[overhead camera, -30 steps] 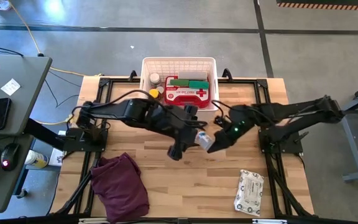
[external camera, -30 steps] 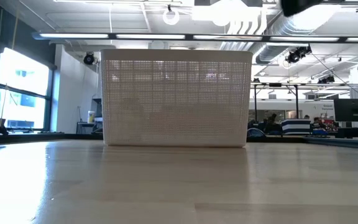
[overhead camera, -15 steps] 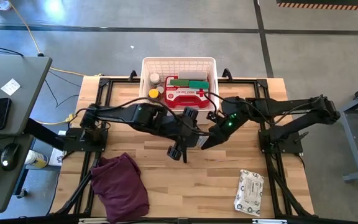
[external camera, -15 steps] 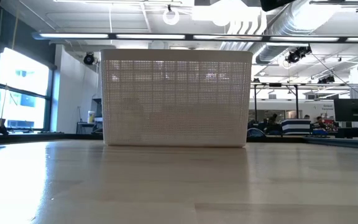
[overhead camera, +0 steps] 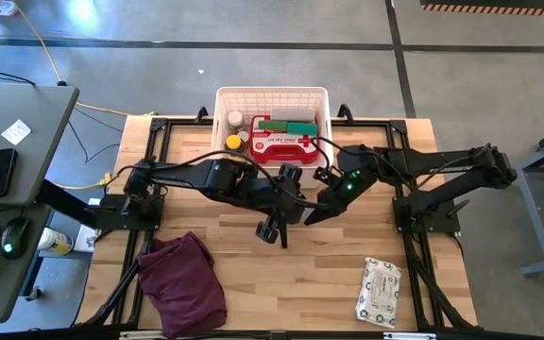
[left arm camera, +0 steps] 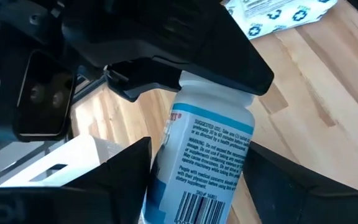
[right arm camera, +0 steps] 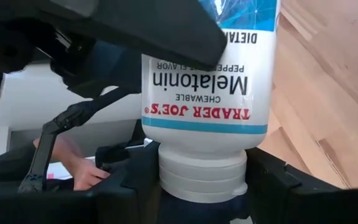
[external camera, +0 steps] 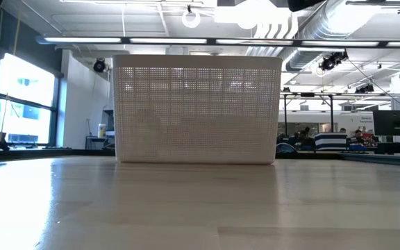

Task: Pick & place medical supplies in basket/bin
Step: Put the white medicine bottle into the white bin

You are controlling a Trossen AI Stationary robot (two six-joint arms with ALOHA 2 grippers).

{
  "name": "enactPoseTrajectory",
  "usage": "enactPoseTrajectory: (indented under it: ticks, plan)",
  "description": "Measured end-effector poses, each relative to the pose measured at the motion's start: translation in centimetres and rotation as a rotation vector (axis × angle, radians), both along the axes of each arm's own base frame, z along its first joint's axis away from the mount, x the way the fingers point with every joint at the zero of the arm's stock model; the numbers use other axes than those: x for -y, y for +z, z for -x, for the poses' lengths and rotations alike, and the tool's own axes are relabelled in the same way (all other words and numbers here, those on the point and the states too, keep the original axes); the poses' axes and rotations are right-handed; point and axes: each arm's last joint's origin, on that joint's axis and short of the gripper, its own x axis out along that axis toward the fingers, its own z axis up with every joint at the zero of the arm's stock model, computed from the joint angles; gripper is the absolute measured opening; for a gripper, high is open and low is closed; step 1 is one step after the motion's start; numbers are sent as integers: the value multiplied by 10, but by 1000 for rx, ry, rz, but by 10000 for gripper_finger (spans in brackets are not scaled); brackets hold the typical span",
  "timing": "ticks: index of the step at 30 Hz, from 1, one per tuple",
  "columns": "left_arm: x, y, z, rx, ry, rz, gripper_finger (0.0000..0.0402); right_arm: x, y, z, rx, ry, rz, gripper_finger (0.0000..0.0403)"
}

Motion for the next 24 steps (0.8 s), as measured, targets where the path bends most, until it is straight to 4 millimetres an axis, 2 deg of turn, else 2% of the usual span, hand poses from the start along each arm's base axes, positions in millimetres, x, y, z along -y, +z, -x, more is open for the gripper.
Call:
enactPoseTrajectory:
  ticks: [8, 16, 24]
  plan:
    - [0, -1, 1, -10, 2, -9, 203, 0, 0, 0, -5, -3, -9, 170]
    - [0, -1, 2, -15, 12, -18, 201, 2, 1, 0, 4, -5, -2, 174]
    - [-1, 0, 2, -7, 34, -2, 186, 2, 2, 0, 98, 49, 115, 226]
